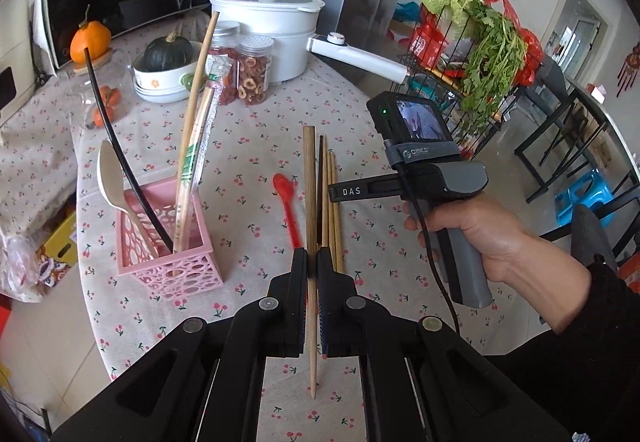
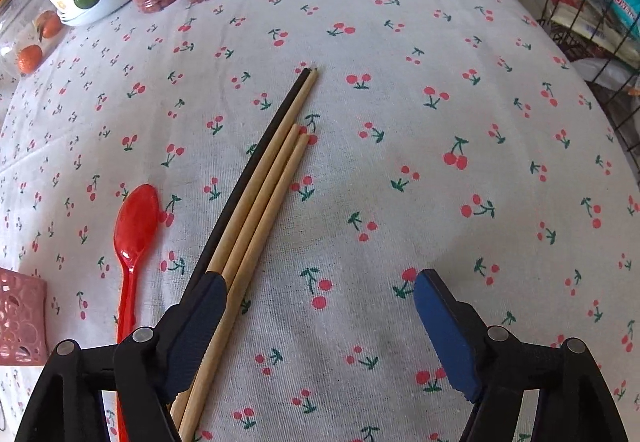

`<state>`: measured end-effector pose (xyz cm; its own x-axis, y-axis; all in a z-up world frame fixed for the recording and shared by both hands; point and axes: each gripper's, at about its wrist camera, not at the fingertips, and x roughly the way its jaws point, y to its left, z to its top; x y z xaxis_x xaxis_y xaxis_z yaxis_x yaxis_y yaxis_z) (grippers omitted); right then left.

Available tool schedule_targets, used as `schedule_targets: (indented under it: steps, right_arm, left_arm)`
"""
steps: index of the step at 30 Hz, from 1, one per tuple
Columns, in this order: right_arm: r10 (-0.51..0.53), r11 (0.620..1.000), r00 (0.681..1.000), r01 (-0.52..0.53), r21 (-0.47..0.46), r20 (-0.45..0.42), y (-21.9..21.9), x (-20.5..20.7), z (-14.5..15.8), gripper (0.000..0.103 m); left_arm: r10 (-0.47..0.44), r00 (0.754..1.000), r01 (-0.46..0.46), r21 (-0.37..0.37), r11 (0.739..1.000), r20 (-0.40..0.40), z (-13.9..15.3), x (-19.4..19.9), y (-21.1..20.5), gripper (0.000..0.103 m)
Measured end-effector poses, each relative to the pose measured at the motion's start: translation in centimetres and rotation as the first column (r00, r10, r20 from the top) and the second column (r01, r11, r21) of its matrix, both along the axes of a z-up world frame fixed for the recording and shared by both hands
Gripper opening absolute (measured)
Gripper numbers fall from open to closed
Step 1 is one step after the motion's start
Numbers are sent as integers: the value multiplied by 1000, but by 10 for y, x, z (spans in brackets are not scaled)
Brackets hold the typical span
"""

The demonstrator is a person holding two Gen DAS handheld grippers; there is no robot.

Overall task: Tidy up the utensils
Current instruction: 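Lift the wooden chopstick with the left tool while the right tool grasps another wooden chopstick, then carry both wooden chopsticks to the pink caddy and release them inside with both tools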

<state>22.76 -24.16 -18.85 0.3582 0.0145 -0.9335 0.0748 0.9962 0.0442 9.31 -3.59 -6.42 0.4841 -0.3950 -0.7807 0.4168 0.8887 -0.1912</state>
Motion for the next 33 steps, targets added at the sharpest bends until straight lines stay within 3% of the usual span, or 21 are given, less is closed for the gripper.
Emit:
schedule_targets:
  steps: [11,16,19,21,23,26,30,33]
  right_arm:
    - [-42,999,998,42,-1,-53,-10,4,-1,81]
    - [-49,996,997,44,-84,-64,0,4,-6,82]
    - [-65,996,996,60,-72,-65,5,5,-6,81]
    - [-47,997,998,44,-67,-51,8,4,-4,74]
    - [-25,998,999,23,-60,-31,9,2,-1,47]
    - [-11,1000,1000,10,-10,-14,3,-2,2,17]
    - [-18,987,1000,20,162,-16,-21,-7,0,7]
    - [-28,980,1000,24,197,15,-36,-15,6,6]
  left_arm:
    - [11,1000,-11,-10,1000,-6,0,0,9,5]
    - [17,1000,-17,-8,1000,-5,0,1,9,5]
    - [27,1000,-27,-11,1000,-5,0,0,9,5]
    - [35,999,-35,-10,999,-1,0,0,9,5]
    - [40,999,-40,-5,999,6,1,-2,10,5]
    - [45,999,-45,-8,999,10,1,-4,13,5]
    - [48,999,-48,-12,999,22,3,-8,14,5]
    - [52,998,-52,1,999,46,6,-11,13,4]
